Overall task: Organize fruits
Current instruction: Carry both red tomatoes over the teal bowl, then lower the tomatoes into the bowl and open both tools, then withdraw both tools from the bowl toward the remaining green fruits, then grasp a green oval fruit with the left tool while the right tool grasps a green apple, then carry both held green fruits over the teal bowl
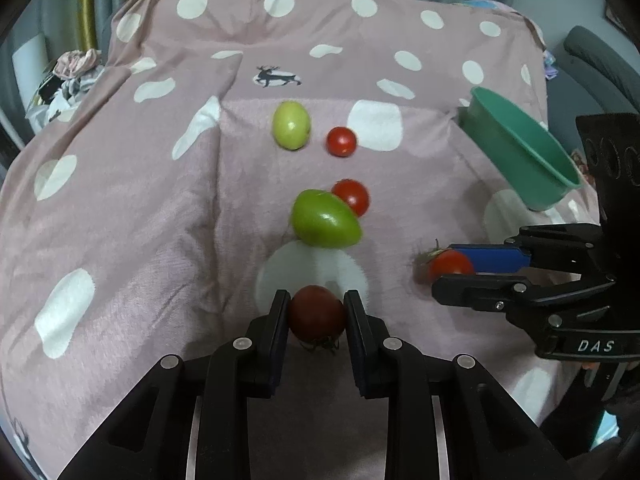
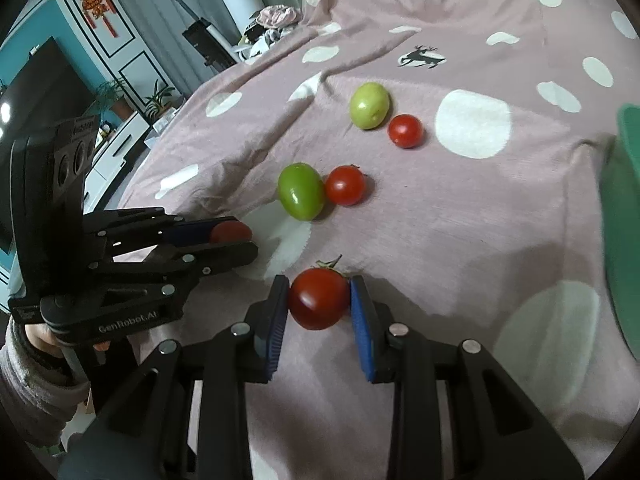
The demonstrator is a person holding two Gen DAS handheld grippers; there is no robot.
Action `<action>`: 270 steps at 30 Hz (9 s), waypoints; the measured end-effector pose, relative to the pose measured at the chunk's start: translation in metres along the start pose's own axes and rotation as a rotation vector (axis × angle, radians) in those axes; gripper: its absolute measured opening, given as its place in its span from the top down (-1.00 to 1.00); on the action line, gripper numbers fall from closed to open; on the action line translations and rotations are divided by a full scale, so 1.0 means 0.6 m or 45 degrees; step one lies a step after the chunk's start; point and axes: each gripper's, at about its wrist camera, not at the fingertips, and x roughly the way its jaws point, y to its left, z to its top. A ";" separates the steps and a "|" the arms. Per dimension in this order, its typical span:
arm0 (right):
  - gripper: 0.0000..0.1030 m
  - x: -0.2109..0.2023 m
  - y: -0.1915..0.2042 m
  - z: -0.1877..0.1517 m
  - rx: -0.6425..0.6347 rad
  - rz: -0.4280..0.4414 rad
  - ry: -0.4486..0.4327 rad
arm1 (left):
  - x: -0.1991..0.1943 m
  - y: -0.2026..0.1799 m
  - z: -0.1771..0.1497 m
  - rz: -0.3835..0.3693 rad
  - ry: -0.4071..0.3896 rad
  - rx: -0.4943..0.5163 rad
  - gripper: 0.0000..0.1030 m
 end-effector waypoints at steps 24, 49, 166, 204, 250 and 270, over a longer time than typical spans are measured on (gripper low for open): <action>0.39 -0.193 -0.097 -0.059 0.201 -0.150 -0.333 | -0.053 -0.114 0.057 -0.142 -0.111 0.075 0.47; 0.39 -0.312 -0.198 -0.088 0.331 -0.341 -0.583 | -0.021 -0.297 0.199 -0.320 -0.188 0.295 0.47; -0.38 -0.127 -0.067 -0.010 0.129 -0.040 -0.241 | 0.054 -0.011 0.077 0.012 0.023 -0.033 -0.07; -0.20 0.060 -0.029 0.199 -0.015 -0.007 -0.075 | 0.002 0.058 0.024 -0.112 -0.117 -0.191 0.26; 0.27 -0.047 -0.009 0.077 0.013 -0.006 -0.152 | -0.046 -0.010 0.026 -0.100 -0.174 -0.092 0.26; 0.26 -0.172 -0.060 -0.034 0.126 -0.104 -0.309 | -0.076 -0.129 0.045 -0.111 -0.178 0.092 0.26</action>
